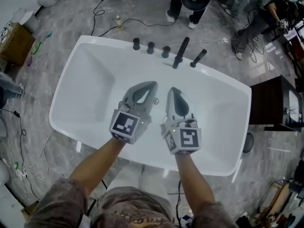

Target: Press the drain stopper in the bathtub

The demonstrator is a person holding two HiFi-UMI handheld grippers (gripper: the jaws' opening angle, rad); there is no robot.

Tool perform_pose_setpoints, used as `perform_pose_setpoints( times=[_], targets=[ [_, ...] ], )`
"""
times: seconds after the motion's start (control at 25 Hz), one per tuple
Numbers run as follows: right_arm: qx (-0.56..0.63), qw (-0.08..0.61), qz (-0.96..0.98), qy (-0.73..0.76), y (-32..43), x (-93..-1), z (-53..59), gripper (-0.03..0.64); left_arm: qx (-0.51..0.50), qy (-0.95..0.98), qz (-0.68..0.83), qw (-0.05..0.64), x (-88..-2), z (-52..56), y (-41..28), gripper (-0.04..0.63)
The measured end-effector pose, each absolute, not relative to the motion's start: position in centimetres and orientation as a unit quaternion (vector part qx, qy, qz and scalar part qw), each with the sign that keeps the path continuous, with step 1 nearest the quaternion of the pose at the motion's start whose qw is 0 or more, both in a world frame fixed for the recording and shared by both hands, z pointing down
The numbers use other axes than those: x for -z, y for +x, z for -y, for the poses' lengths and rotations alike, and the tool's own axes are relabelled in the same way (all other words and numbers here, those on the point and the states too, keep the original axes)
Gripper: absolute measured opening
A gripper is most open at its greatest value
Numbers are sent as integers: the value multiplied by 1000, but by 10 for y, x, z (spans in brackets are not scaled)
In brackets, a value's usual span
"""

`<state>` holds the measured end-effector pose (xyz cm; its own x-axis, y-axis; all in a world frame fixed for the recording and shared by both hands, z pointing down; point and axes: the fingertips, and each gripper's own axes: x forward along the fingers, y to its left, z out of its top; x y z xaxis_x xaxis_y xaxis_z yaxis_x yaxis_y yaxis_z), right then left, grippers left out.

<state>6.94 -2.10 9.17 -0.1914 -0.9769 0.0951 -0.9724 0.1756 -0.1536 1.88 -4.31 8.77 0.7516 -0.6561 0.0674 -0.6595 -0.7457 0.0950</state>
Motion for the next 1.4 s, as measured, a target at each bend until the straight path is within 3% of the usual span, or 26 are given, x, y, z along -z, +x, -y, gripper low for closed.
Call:
perform_pose_setpoints(
  times=[1.4],
  targets=[
    [151,-28,-757,-635,97,-404,154,-2,-36,914,396,82,-377,167,36,2]
  ],
)
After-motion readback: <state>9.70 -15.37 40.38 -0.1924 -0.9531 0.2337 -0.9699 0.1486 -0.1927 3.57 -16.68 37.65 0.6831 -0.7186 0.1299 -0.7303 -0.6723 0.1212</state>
